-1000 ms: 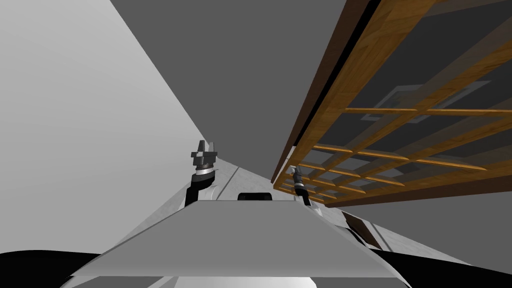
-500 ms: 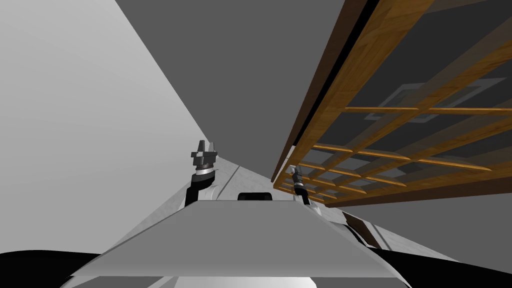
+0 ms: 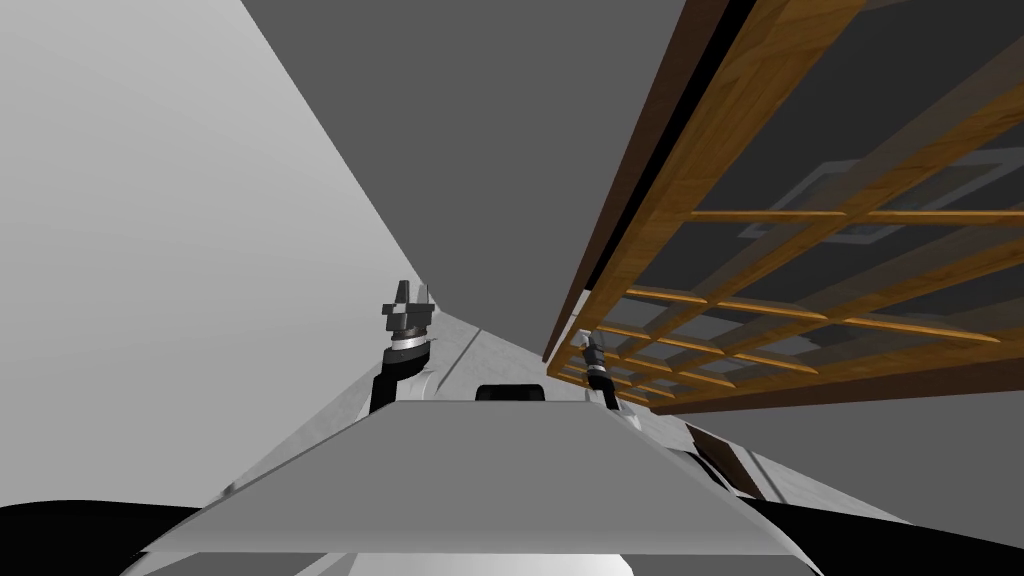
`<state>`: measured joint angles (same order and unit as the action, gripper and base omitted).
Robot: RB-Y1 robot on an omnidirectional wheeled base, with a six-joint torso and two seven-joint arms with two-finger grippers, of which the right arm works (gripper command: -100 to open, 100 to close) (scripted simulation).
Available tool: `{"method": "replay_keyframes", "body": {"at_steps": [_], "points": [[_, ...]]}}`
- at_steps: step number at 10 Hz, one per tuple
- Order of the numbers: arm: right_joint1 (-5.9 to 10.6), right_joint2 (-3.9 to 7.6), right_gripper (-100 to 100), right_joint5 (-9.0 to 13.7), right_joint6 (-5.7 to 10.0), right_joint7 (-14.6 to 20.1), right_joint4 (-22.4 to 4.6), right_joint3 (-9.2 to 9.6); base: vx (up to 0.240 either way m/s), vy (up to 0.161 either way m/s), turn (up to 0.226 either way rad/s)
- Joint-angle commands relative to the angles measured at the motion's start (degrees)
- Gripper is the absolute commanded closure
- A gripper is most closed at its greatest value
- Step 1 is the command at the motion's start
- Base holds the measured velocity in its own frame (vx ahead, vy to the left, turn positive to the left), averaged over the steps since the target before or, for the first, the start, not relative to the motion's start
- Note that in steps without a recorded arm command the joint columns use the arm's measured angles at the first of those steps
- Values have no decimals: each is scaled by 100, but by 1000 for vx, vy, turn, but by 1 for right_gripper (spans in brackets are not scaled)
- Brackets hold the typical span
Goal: Pull the door open
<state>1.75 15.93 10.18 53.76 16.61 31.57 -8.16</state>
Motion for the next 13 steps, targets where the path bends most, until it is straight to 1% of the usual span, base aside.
{"method": "replay_keyframes", "body": {"at_steps": [1,2,3,4,5,6,7,8,9,10,11,12,13], "points": [[98,-35,100,24,96,189,-63,64,-36,-10,27],[109,-37,100,112,81,406,-58,117,-38,-13,34],[109,-37,100,112,81,428,-58,117,-35,-8,13],[121,-39,100,198,66,660,-52,169,-46,-16,56],[121,-39,100,198,66,668,-52,169,-40,-14,40],[132,-41,100,284,51,895,-47,221,-42,-16,43],[132,-41,100,284,51,907,-47,221,-32,-17,26],[144,-43,100,369,36,1125,-42,272,-35,-12,49],[144,-43,100,369,36,1147,-42,272,-34,-10,20],[155,-46,100,454,21,1363,-36,324,-47,-16,48],[155,-46,100,454,21,1386,-43,324,-42,-8,33],[227,-30,-100,528,58,1578,-309,315,-47,-22,-1],[236,-48,-100,566,49,1690,-299,327,-67,-20,30]]}}
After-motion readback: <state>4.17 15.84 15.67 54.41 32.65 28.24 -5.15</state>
